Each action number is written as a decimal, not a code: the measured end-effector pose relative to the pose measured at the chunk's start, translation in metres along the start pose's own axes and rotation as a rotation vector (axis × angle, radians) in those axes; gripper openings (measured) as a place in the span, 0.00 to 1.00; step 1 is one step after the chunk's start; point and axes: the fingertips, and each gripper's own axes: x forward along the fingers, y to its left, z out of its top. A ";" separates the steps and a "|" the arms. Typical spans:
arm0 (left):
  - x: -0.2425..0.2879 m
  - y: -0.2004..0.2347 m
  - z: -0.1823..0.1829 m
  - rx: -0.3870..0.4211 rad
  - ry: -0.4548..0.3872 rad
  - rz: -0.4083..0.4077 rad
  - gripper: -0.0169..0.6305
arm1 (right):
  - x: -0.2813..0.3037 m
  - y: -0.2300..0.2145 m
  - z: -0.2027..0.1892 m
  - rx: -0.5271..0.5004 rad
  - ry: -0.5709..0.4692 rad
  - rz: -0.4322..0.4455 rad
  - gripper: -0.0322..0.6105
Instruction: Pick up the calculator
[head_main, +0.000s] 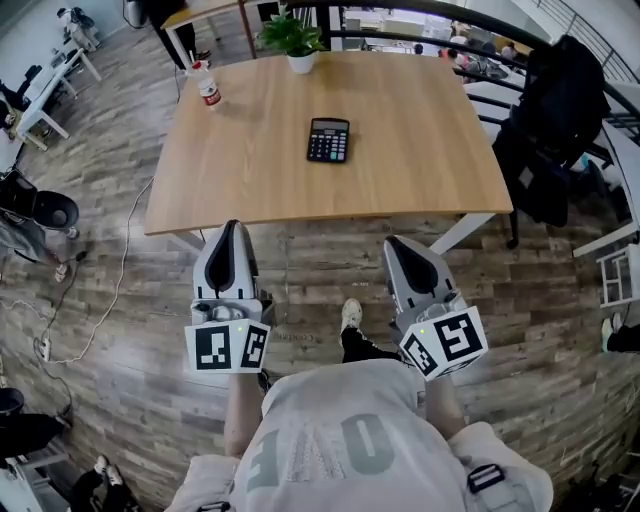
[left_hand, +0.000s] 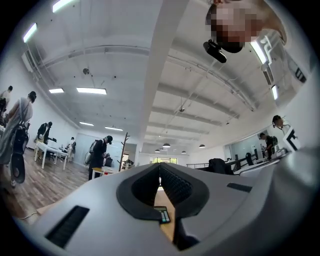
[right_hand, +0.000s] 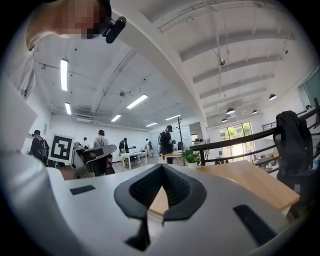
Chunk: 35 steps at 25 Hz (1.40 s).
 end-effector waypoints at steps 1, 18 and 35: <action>0.021 0.003 -0.001 0.006 -0.008 0.015 0.04 | 0.014 -0.016 0.002 -0.009 0.005 0.002 0.08; 0.228 -0.014 -0.048 0.064 0.016 0.016 0.04 | 0.150 -0.171 0.008 0.048 0.065 0.029 0.08; 0.314 0.006 -0.073 0.062 0.010 -0.068 0.04 | 0.217 -0.204 0.005 0.081 0.054 -0.008 0.08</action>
